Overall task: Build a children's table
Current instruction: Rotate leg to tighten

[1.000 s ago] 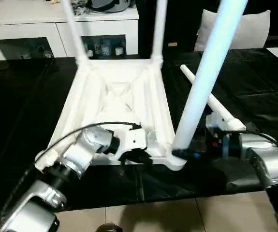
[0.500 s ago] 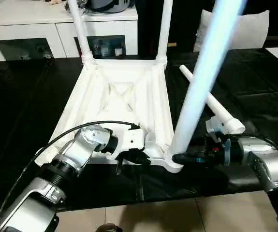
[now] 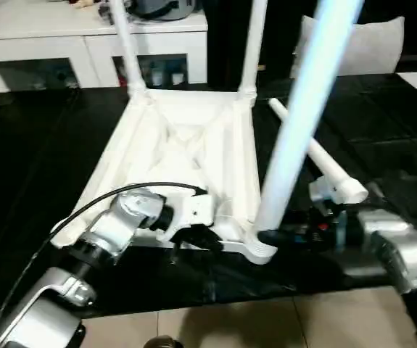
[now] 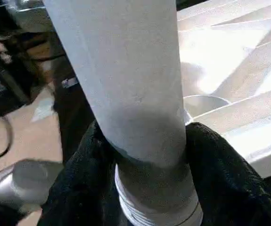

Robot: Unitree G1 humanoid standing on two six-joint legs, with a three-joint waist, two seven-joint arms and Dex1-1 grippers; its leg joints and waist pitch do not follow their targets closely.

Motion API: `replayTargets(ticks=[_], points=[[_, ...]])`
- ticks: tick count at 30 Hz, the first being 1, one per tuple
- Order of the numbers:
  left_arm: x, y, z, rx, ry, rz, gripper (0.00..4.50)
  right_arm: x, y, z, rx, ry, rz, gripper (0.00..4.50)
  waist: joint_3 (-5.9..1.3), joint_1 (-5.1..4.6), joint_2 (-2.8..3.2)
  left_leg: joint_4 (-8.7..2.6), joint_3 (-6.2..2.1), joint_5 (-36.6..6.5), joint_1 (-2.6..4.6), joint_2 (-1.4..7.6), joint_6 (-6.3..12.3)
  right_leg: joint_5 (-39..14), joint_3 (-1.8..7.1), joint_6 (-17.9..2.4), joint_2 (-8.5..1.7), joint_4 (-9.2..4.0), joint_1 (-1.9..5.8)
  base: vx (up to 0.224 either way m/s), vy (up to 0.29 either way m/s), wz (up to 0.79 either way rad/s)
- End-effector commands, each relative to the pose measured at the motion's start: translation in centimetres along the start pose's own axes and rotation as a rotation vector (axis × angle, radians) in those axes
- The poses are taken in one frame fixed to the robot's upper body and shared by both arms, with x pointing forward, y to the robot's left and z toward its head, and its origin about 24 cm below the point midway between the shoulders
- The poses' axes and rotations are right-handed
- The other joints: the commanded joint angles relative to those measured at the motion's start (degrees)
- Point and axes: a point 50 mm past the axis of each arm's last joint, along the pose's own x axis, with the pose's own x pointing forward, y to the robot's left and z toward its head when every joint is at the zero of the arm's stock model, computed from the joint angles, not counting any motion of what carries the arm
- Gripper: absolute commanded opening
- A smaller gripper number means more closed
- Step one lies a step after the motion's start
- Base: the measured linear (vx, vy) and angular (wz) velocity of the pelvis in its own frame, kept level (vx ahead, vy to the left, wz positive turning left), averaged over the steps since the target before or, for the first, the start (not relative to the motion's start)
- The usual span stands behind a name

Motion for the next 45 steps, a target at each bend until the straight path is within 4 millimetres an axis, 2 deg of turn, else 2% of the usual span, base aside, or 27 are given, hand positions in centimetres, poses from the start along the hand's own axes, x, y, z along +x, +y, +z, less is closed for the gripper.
replayTargets(ticks=[1, 2, 4, 6, 7, 8, 9, 10, 11, 12, 13, 14, 15, 16, 17, 18, 19, 20, 23, 27, 29, 31, 34, 35, 39, 41, 45], points=[[1.8, -0.6, 0.1, -0.047, -0.002, -0.001, 0.0, 1.6, -0.4, -0.3, 0.038, 0.017, -0.105, 2.02, -2.88, -0.5, -0.24, -4.41, -1.44, -20.67, 0.84, 3.3, 0.22, -26.78, 2.52, -9.58, -4.03, -4.39, 1.81, 0.0, 0.0, 0.0], [1.9, -0.6, 0.2, -0.055, -0.006, 0.01, 0.0, 1.7, -0.5, -0.3, 0.041, 0.017, -0.122, 2.02, -2.63, -1.05, -0.49, -4.19, -1.48, -23.72, 1.56, 2.93, -0.66, -32.87, 2.27, -7.73, -4.05, -5.28, 1.27, 0.0, 0.0, 0.0], [2.8, 0.0, 1.3, -0.155, -0.075, 0.129, 0.0, 3.2, -1.8, 0.0, 0.1, -0.047, -0.319, 2.0, -2.16, -2.56, -0.67, -3.75, -2.02, -26.39, 1.54, 2.29, -1.63, -41.74, 1.26, -3.95, -4.09, -6.43, 1.02, -0.052, -0.004, -0.05], [3.5, 0.2, 2.1, -0.21, -0.107, 0.196, 0.0, 3.9, -2.4, -0.1, 0.141, -0.056, -0.425, 2.0, -1.98, -3.83, -0.4, -3.55, -2.5, -28.97, 1.65, 2.19, -2.57, -44.32, 0.22, -2.04, -3.94, -6.91, 0.88, -0.062, 0.012, -0.18], [3.8, 0.3, 2.6, -0.231, -0.122, 0.226, 0.0, 4.2, -2.6, -0.2, 0.158, -0.057, -0.469, 2.0, -1.79, -5.42, -0.73, -3.54, -3.22, -32.16, 1.04, 2.08, -3.07, -46.1, -1.43, 0.62, -3.54, -7.76, 1.43, -0.066, 0.02, -0.22], [4.0, 0.4, 2.9, -0.246, -0.133, 0.252, 0.0, 4.4, -2.8, -0.2, 0.172, -0.06, -0.501, 2.0, -1.7, -6.53, 0.67, -4.03, -4.04, -37.42, 1.47, 2.7, -3.2, -44.03, -2.89, 1.26, -3.15, -7.83, 1.96, -0.053, 0.047, -0.22], [4.4, 0.7, 3.4, -0.267, -0.147, 0.301, 0.0, 4.7, -3.1, -0.3, 0.19, -0.058, -0.559, 1.99, -1.82, -7.31, 1.59, -6.03, -5.3, -43.13, -0.08, 4.31, -3.49, -36.08, -2.64, 0.09, -3.02, -4.96, 4.24, -0.081, 0.047, -0.16], [4.7, 1.0, 3.8, -0.289, -0.16, 0.349, 0.0, 4.9, -3.3, -0.5, 0.205, -0.054, -0.598, 1.99, -1.54, -7.5, 1.86, -8.05, -5.89, -47.31, -1.47, 5.47, -3.97, -29.02, -1.76, -1.32, -2.65, -0.93, 5.56, -0.081, 0.047, -0.16], [4.9, 1.2, 4.1, -0.302, -0.169, 0.378, 0.0, 5.1, -3.4, -0.6, 0.211, -0.052, -0.614, 1.99, -1.66, -5.98, 1.92, -11.41, -5.57, -53.14, -2.91, 6.35, -4.34, -14.45, 0.3, -2.83, -1.59, 5.58, 6.65, -0.081, 0.008, -0.01], [5.2, 1.5, 4.6, -0.319, -0.184, 0.422, 0.0, 5.3, -3.5, -0.7, 0.21, -0.045, -0.635, 1.99, -1.44, -5.67, 0.85, -11.46, -4.55, -52.75, -1.36, 5.95, -3.65, -13.47, 1.45, -2.97, -1.39, 5.43, 4.71, 0.028, -0.063, 0.12], [5.4, 1.6, 4.8, -0.32, -0.188, 0.442, 0.0, 5.4, -3.5, -0.7, 0.199, -0.047, -0.641, 1.99, -1.48, -5.93, -2.68, -3.32, -3.08, -41.31, 3.91, 0.72, -4.46, -43.15, 1.75, -0.44, -3.37, -5.25, -0.92, 0.028, -0.063, 0.12], [5.4, 1.6, 5.0, -0.315, -0.187, 0.451, 0.0, 5.5, -3.5, -0.7, 0.193, -0.054, -0.643, 1.99, -0.67, -6.66, -3.0, 9.13, -2.19, -18.78, 7.43, -3.61, -1.69, -65.98, 0.58, 1.0, -7.41, -11.94, -6.0, 0.101, -0.043, -0.16], [5.5, 1.6, 5.1, -0.314, -0.184, 0.458, 0.0, 5.5, -3.6, -0.7, 0.191, -0.059, -0.648, 2.55, -1.14, -5.7, -2.54, 3.85, -4.11, -12.19, -1.39, -0.87, -0.44, -59.42, 1.93, 2.29, -9.78, -7.44, 4.15, 0.122, 0.041, -0.31], [5.4, 1.7, 5.2, -0.315, -0.18, 0.466, 0.0, 5.5, -3.6, -0.7, 0.187, -0.06, -0.659, 2.68, -1.66, -4.97, -1.46, 1.02, -4.38, -12.97, -0.9, 0.18, -0.34, -53.6, 1.72, 1.8, -8.43, -6.86, 4.21, 0.122, 0.041, -0.31], [5.1, 1.8, 5.1, -0.316, -0.173, 0.485, 0.0, 5.4, -3.7, -0.6, 0.18, -0.061, -0.668, 2.68, -2.42, -5.45, -1.22, -1.46, -4.62, -15.07, 1.59, 1.9, 0.35, -35.89, 0.61, -2.4, -4.77, -5.28, 1.8, 0.057, -0.003, 0.0], [4.9, 2.0, 4.9, -0.308, -0.167, 0.494, 0.0, 5.2, -3.7, -0.6, 0.167, -0.063, -0.669, 2.74, -2.76, -5.88, -0.51, -2.03, -4.75, -15.3, 1.24, 2.33, 0.72, -27.97, 0.32, -4.82, -4.12, -4.16, 2.4, 0.0, 0.0, 0.0], [4.8, 2.0, 4.8, -0.303, -0.164, 0.497, 0.0, 5.1, -3.7, -0.6, 0.161, -0.064, -0.67, 2.74, -3.15, -5.69, 0.11, -2.62, -4.44, -14.64, 1.14, 3.0, 1.04, -16.34, 0.63, -9.08, -3.99, -3.49, 2.74, 0.0, 0.0, 0.0], [4.5, 2.1, 4.6, -0.288, -0.154, 0.501, 0.0, 4.9, -3.7, -0.4, 0.129, -0.067, -0.661, 3.03, -3.14, -5.82, -0.29, -2.96, -4.38, -14.85, 0.3, 3.01, 2.13, -13.81, 0.44, -10.33, -4.01, -3.26, 3.46, 0.0, 0.0, 0.0], [4.0, 2.3, 4.0, -0.27, -0.133, 0.518, 0.0, 4.5, -3.4, -0.2, 0.087, -0.074, -0.632, 3.14, -2.69, -5.77, -0.71, -2.75, -3.73, -18.28, 0.43, 2.21, 2.73, -23.86, 0.53, -9.46, -4.46, -4.65, 2.83, 0.0, 0.0, 0.0], [3.0, 3.1, 3.3, -0.249, -0.097, 0.584, 0.0, 3.2, -2.9, 0.1, 0.046, -0.107, -0.628, 3.62, -2.63, -5.11, -0.66, -2.6, -3.32, -16.65, 0.81, 2.1, 2.92, -28.67, 0.3, -6.73, -4.48, -5.71, 2.12, 0.0, 0.0, 0.0], [2.7, 3.4, 3.2, -0.224, -0.091, 0.601, 0.0, 2.4, -2.5, 0.2, 0.036, -0.138, -0.621, 3.72, -3.02, -4.88, -1.1, -2.63, -3.14, -13.99, 0.06, 2.38, 3.02, -26.08, 0.13, -6.58, -4.37, -5.21, 2.57, 0.0, 0.0, 0.0], [2.5, 3.5, 3.2, -0.218, -0.097, 0.61, 0.0, 1.8, -2.2, 0.3, 0.03, -0.153, -0.613, 3.96, -3.28, -4.54, -0.86, -2.57, -3.26, -11.75, -0.42, 2.5, 3.41, -23.22, 0.22, -6.61, -4.4, -4.63, 2.94, 0.0, 0.0, 0.0], [2.2, 3.6, 3.1, -0.245, -0.131, 0.634, 0.0, 0.2, -1.8, 0.1, -0.006, -0.143, -0.642, 4.06, -3.86, -4.19, -1.16, -1.97, -3.13, -5.01, -0.86, 2.84, 5.46, -13.23, 0.38, -9.34, -4.29, -3.24, 2.83, 0.0, 0.0, 0.0], [2.2, 3.6, 3.1, -0.246, -0.14, 0.626, 0.27, -0.1, -1.8, 0.1, -0.011, -0.142, -0.647, 4.23, -4.01, -3.98, -1.11, -1.73, -2.97, -3.15, -0.88, 2.78, 6.45, -10.39, 0.41, -10.57, -4.24, -2.81, 2.79, 0.0, 0.0, 0.0], [2.1, 3.2, 3.6, -0.26, -0.195, 0.589, 0.57, -0.7, -1.3, -0.4, 0.027, -0.098, -0.619, 4.46, -3.86, -3.52, -1.04, -1.57, -2.6, -2.35, -0.79, 2.8, 8.44, -11.37, 0.38, -11.28, -4.17, -2.93, 2.52, 0.0, 0.0, 0.0], [1.6, 3.2, 3.9, -0.251, -0.23, 0.616, 0.89, -0.2, -0.7, -0.8, 0.027, -0.061, -0.563, 4.5, -3.7, -3.28, -1.15, -1.66, -2.51, -3.78, -0.7, 2.86, 8.22, -13.32, 0.29, -11.18, -4.2, -3.19, 2.5, 0.0, 0.0, 0.0], [0.0, 3.4, 4.6, -0.284, -0.321, 0.67, 0.89, 1.1, -0.9, -1.4, 0.037, -0.013, -0.567, 4.5, -3.54, -3.04, -1.14, -1.85, -2.36, -5.59, -0.52, 2.9, 6.34, -16.52, 0.27, -10.33, -4.16, -3.56, 2.23, 0.0, 0.0, 0.0]])
